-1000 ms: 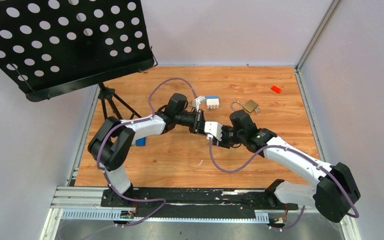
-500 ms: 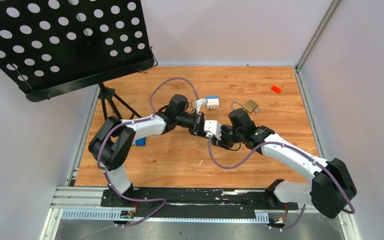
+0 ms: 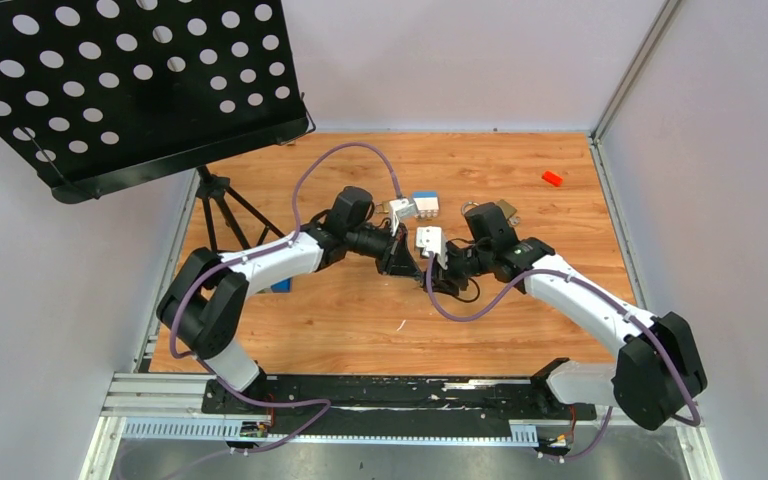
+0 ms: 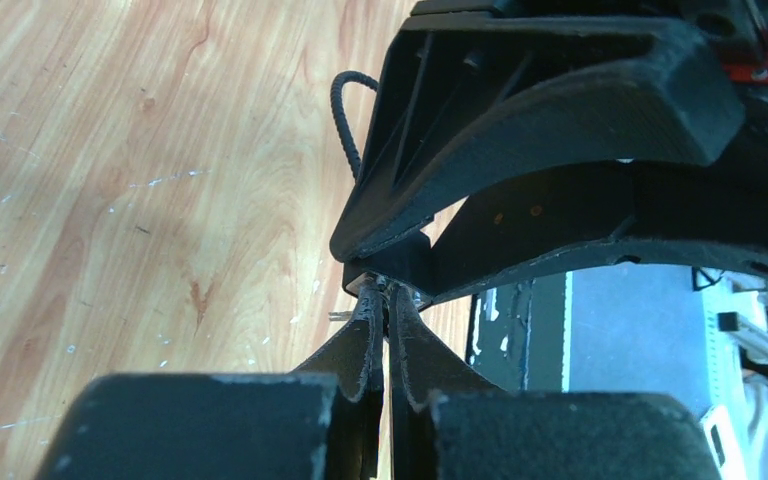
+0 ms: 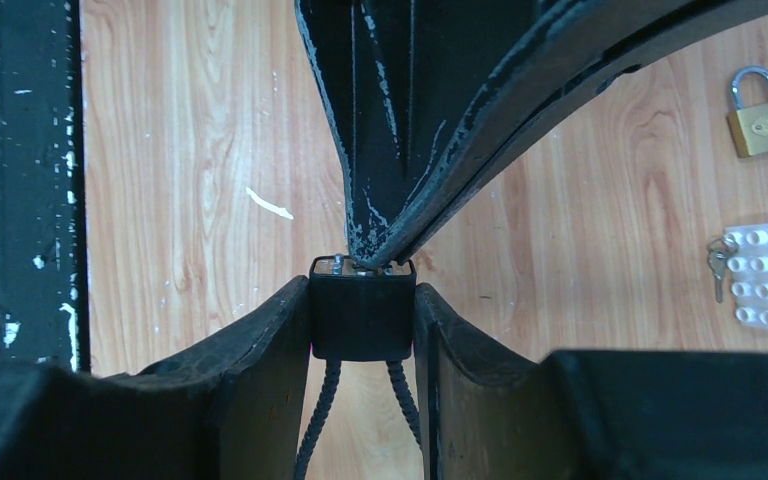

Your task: Unlock with the key

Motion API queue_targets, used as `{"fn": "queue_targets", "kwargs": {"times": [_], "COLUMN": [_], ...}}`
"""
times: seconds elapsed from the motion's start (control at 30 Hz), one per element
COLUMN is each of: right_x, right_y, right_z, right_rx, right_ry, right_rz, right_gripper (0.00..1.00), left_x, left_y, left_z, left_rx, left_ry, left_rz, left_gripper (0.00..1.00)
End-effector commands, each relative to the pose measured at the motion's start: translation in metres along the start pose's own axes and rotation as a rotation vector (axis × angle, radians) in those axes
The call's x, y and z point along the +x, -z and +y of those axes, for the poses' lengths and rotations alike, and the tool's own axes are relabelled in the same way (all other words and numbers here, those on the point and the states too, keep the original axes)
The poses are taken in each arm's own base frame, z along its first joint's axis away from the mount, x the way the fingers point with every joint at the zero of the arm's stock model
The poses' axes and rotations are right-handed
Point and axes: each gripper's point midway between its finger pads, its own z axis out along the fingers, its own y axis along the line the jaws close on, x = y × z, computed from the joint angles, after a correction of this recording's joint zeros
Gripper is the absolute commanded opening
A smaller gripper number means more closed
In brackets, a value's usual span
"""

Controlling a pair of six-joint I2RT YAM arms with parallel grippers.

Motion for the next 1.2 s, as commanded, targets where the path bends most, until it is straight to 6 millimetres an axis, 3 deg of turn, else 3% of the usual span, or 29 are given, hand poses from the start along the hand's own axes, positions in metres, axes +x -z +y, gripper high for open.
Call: {"fn": "queue_targets", "kwargs": {"times": [0.0, 0.33, 0.57, 0.83, 0.9, 1.17], "right_x": [-0.041, -0.04, -0.033, -0.029, -0.027, -0.018], "right_y": [0.004, 0.0, -0.006, -0.008, -0.008, -0.006], "right_z": [0.0, 0.005, 0.01, 0.01, 0.009, 0.0], "right_rx": [-0.07, -0.142, -0.207, -0.215, -0.203, -0.126], "right_ry": [0.027, -0.051, -0.104, -0.113, -0.105, -0.058], "right_rz": [-0.14, -0.165, -0.162, -0.153, -0.143, -0.107], "right_gripper": [0.0, 0.0, 0.0, 0.0, 0.0, 0.0], "left_x": [-0.001, -0.003, 0.007, 0.004, -0.001, -0.031], "left_y": [0.006, 0.017, 0.021, 0.026, 0.028, 0.043], "left_z": [-0.005, -0.027, -0.044, -0.048, -0.048, -0.045], "left_rx": [-0.022, -0.003, 0.05, 0.042, 0.019, -0.034], "left_ry": [-0.172, -0.475, -0.712, -0.769, -0.743, -0.487], "left_rz": [0.0, -0.034, -0.008, 0.009, 0.005, -0.064], "left_gripper": [0.0, 0.0, 0.0, 0.0, 0.07, 0.51]}}
